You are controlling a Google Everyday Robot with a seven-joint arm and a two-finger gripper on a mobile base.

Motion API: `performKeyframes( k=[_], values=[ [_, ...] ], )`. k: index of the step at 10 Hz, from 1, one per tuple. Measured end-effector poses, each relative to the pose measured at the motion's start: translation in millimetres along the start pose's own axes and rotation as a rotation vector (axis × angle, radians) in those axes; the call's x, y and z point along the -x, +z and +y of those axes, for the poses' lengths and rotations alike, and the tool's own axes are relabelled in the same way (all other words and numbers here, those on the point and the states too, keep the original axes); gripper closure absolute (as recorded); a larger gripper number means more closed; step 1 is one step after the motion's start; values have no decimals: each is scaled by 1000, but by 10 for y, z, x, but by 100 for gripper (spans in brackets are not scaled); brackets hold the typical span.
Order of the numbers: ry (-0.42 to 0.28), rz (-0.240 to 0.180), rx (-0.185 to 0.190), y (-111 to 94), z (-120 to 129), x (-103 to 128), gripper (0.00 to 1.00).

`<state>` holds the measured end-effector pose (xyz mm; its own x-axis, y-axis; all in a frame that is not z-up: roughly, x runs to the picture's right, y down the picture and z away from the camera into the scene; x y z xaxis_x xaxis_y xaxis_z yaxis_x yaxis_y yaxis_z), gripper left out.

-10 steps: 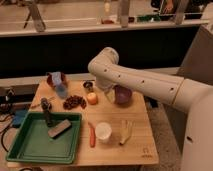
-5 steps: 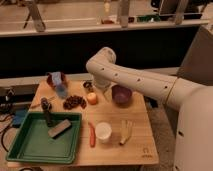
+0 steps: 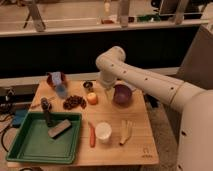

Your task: Place apple in metal cup

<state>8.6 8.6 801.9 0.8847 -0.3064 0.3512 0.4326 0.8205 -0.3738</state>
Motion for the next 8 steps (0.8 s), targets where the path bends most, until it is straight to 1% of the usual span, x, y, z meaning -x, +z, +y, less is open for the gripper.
performKeyframes(
  k=[1, 2, 3, 4, 6, 7, 8],
  values=[
    [97, -28, -6, 40, 52, -112, 20],
    [141, -50, -7, 105, 69, -132, 20],
    [153, -64, -4, 155, 67, -119, 20],
    [170, -87, 2, 234, 38, -63, 20],
    [195, -145, 8, 422, -76, 151, 20],
    [204, -173, 1, 499, -143, 244, 20],
    [224, -203, -19, 564, -192, 257, 20]
  ],
)
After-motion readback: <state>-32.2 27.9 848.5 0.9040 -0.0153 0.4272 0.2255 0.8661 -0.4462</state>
